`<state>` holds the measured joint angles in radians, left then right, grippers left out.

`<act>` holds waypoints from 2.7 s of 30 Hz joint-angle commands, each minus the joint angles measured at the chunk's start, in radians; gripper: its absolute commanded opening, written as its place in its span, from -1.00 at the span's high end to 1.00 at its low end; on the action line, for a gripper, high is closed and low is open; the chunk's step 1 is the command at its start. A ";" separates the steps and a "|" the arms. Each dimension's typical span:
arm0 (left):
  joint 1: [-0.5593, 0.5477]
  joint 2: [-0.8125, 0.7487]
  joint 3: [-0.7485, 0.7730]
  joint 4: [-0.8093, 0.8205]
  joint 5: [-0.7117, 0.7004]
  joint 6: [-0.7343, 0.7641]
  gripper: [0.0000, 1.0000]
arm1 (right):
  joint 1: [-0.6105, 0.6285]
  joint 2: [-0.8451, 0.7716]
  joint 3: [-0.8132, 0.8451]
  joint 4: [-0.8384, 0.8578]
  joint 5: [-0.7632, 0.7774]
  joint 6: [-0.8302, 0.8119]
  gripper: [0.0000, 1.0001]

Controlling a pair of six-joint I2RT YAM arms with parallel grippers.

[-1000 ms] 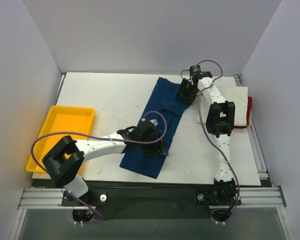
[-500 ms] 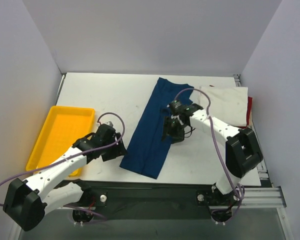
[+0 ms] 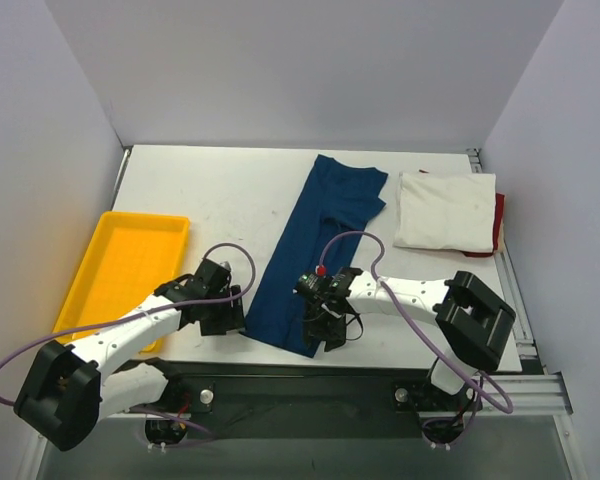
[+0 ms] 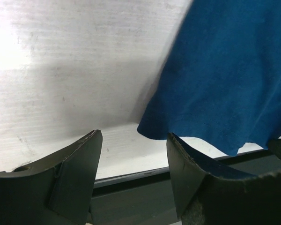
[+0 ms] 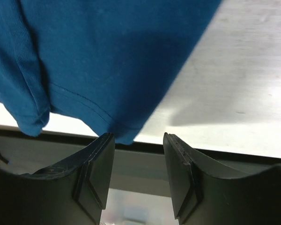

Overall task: Fold and stack the t-shirts
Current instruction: Rotate the tshirt 90 degrees, then grab the bottom of the folded rectangular tshirt with both arms

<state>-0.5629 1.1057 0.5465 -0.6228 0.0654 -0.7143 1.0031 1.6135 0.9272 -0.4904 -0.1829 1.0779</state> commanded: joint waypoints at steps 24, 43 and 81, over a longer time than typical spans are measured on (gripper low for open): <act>0.028 0.166 -0.023 0.198 0.109 0.119 0.13 | 0.098 0.080 0.099 -0.131 0.117 0.162 0.59; -0.022 0.168 -0.091 0.244 0.166 0.082 1.00 | 0.106 -0.036 -0.042 -0.143 0.152 0.244 0.85; -0.063 0.069 -0.141 0.202 0.180 -0.008 0.55 | 0.112 -0.141 -0.205 0.026 0.134 0.281 0.27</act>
<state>-0.6121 1.1561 0.4267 -0.3374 0.2962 -0.7425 1.1080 1.4570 0.7300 -0.4515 -0.0566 1.3556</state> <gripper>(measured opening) 0.277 0.379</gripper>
